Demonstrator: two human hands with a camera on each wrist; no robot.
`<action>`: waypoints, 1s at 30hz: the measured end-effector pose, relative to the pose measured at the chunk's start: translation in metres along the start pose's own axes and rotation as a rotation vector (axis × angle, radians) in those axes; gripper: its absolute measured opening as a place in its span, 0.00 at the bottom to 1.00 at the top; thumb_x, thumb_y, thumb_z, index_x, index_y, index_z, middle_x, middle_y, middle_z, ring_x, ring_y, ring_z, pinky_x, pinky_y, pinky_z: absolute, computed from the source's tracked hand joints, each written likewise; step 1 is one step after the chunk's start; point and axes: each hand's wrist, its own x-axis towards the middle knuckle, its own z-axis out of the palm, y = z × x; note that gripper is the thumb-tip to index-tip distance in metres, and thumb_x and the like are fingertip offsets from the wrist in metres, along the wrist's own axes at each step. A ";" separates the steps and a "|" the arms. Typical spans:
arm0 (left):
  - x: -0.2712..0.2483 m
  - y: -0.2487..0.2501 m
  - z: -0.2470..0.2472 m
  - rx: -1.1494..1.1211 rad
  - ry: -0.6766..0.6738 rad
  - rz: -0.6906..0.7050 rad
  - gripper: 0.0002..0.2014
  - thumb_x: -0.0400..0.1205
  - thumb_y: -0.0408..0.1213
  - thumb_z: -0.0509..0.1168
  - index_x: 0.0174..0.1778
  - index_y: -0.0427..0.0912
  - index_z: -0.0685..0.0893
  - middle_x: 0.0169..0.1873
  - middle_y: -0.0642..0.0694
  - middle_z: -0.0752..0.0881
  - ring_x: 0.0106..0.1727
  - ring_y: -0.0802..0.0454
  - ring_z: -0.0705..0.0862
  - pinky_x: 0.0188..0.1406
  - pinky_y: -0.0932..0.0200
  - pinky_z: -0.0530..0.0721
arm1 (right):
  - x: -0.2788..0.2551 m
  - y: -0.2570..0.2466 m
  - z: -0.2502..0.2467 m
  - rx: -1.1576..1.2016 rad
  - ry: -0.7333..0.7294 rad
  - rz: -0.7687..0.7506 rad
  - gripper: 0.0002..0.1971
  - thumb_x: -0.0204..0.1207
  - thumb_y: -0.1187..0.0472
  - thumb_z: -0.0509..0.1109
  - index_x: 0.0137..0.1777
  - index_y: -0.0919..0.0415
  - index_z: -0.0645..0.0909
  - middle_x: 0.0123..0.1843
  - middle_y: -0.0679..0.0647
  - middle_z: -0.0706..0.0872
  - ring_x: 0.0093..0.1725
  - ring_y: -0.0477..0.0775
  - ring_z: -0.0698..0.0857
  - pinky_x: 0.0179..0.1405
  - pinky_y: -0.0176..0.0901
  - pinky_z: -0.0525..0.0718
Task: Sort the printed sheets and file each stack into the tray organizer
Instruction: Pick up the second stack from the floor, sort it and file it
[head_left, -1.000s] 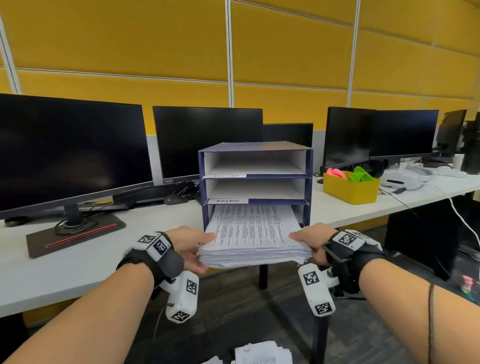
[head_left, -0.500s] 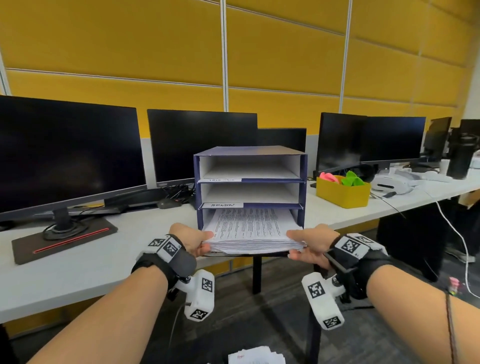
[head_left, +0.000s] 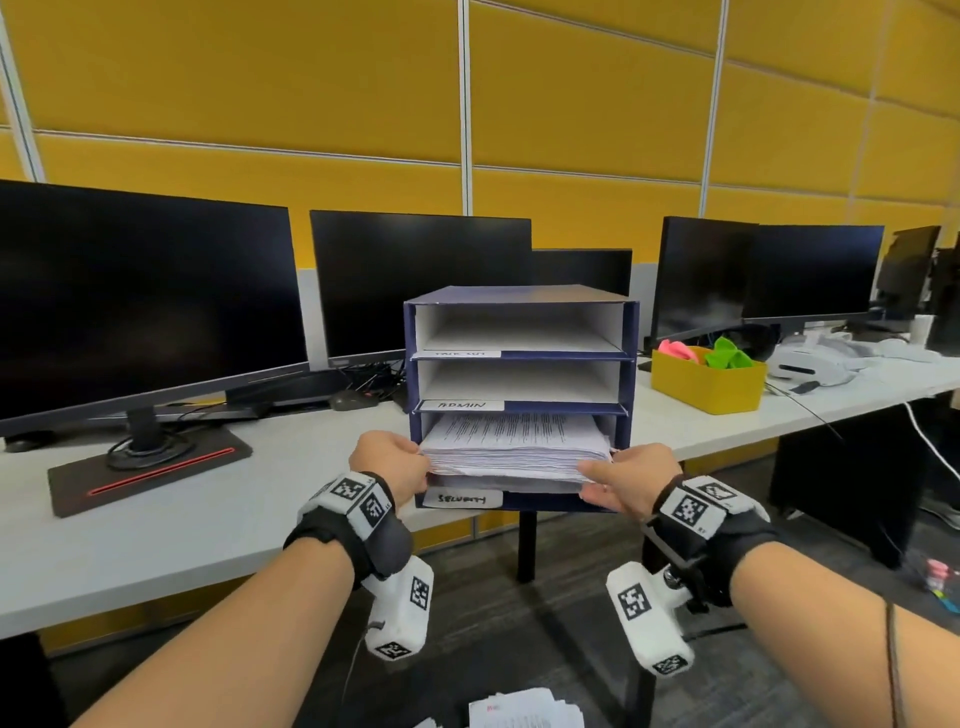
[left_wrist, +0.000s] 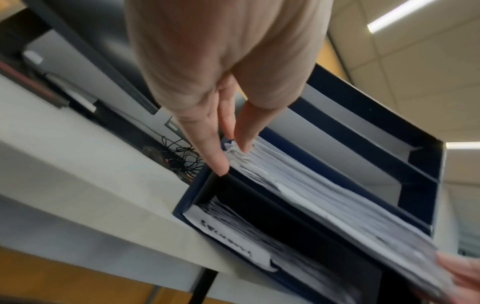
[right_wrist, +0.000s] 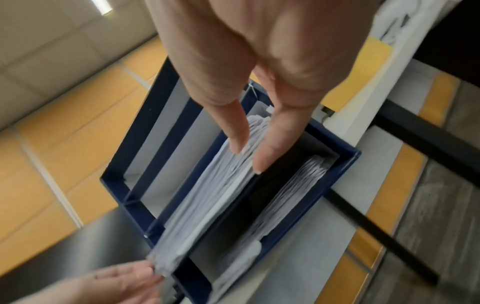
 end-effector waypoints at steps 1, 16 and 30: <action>-0.005 0.001 -0.002 0.086 0.011 0.029 0.03 0.74 0.26 0.74 0.40 0.36 0.87 0.36 0.38 0.88 0.36 0.41 0.90 0.42 0.48 0.91 | -0.003 0.000 -0.002 -0.067 0.011 0.000 0.27 0.69 0.71 0.77 0.65 0.80 0.72 0.43 0.68 0.85 0.40 0.62 0.89 0.35 0.49 0.90; -0.007 -0.008 0.007 0.405 0.010 0.312 0.09 0.79 0.32 0.69 0.37 0.41 0.92 0.37 0.44 0.90 0.42 0.46 0.87 0.42 0.61 0.81 | 0.004 -0.003 0.008 -0.398 0.226 -0.118 0.20 0.71 0.64 0.77 0.61 0.66 0.80 0.35 0.64 0.88 0.21 0.54 0.84 0.21 0.41 0.86; 0.007 -0.004 0.023 0.685 -0.109 0.309 0.23 0.79 0.28 0.59 0.67 0.50 0.84 0.67 0.40 0.83 0.64 0.38 0.82 0.62 0.53 0.80 | 0.025 -0.009 0.018 -0.690 0.294 -0.248 0.12 0.69 0.52 0.75 0.48 0.59 0.85 0.40 0.57 0.89 0.41 0.60 0.89 0.47 0.48 0.88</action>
